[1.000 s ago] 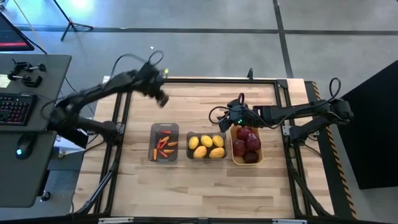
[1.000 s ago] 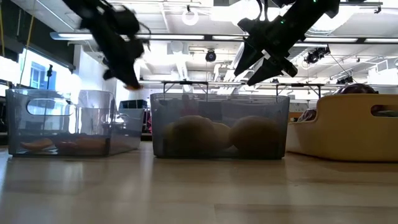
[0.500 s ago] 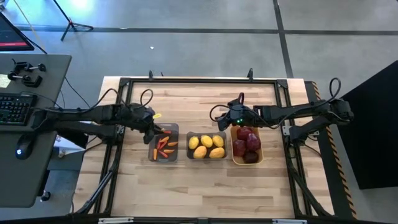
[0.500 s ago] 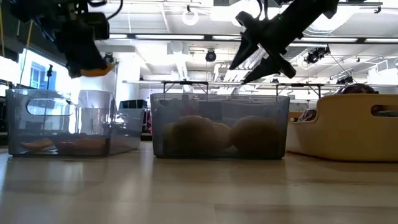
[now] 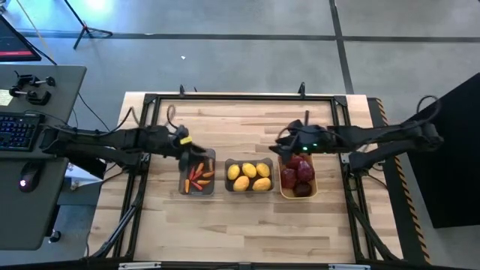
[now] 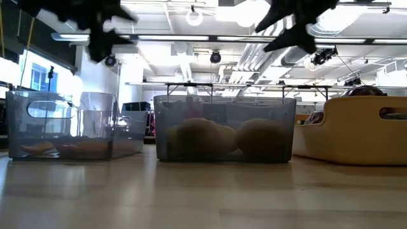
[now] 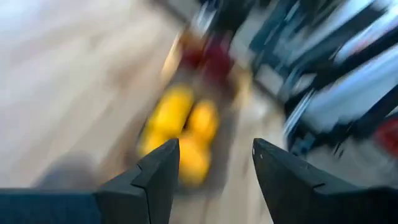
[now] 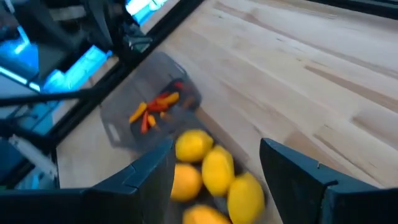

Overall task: Sort produce into baskets
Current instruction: Return to Home Position

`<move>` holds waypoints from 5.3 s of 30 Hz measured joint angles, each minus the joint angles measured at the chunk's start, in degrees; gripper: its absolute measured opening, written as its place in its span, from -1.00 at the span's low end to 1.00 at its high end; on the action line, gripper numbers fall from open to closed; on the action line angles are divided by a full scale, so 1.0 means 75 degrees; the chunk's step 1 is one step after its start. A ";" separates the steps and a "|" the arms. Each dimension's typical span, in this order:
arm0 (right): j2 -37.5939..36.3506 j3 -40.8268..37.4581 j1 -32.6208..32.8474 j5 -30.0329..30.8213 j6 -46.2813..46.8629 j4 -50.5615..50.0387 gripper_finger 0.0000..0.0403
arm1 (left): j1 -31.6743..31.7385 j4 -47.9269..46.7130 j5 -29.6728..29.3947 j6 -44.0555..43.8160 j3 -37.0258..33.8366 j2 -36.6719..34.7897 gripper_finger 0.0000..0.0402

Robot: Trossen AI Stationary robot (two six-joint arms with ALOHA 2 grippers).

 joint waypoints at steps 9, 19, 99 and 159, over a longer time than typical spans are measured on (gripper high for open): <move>-0.1636 0.0000 0.1396 0.0854 0.0071 -0.2470 0.10 | -0.0376 0.2029 -0.1455 0.0793 -0.0094 -0.0080 -0.30; -0.2466 0.0000 0.2457 0.1812 0.1096 -0.2638 -0.12 | -0.0777 0.3015 -0.2744 0.0598 -0.1598 -0.0744 -0.95; -0.8622 -0.6783 -0.0269 -0.2038 -0.4253 0.2577 -1.00 | -0.0337 0.2858 -0.1835 0.0856 -0.4304 -0.4728 -1.00; -0.8595 -0.6869 -0.0319 -0.2178 -0.3616 0.2867 -1.00 | -0.0343 0.1668 -0.1695 0.0856 -0.4307 -0.6015 -1.00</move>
